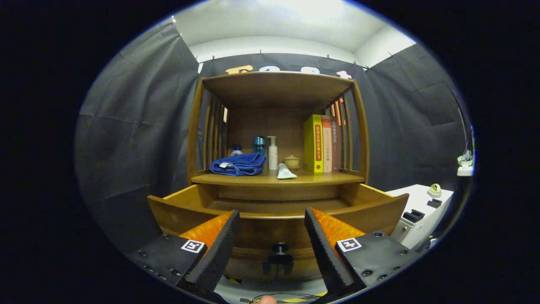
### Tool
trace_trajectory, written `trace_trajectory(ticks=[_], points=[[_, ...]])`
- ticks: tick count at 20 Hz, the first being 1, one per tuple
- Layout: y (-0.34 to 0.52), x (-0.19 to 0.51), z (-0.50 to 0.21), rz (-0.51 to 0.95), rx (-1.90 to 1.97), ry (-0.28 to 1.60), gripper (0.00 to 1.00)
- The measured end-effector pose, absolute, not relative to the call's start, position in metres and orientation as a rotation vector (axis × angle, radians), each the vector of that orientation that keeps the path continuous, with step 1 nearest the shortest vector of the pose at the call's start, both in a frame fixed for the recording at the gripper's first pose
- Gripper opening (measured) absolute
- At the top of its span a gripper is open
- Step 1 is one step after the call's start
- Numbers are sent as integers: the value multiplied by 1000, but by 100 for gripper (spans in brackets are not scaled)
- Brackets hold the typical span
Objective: Pull open the drawer, take out the items inside it, and place them on the countertop above the cabinet.
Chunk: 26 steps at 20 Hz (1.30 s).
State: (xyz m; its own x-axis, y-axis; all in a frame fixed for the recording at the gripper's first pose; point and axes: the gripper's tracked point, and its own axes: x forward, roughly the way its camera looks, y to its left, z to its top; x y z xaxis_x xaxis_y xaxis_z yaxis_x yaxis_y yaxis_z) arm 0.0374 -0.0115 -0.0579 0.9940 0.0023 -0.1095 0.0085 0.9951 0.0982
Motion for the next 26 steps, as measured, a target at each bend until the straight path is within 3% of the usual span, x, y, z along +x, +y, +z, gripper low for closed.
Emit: trace_trajectory(ticks=[18, 26], points=[[-31, 75, -112, -17, 139, 171, 97], [-34, 154, -108, -14, 115, 167, 97]])
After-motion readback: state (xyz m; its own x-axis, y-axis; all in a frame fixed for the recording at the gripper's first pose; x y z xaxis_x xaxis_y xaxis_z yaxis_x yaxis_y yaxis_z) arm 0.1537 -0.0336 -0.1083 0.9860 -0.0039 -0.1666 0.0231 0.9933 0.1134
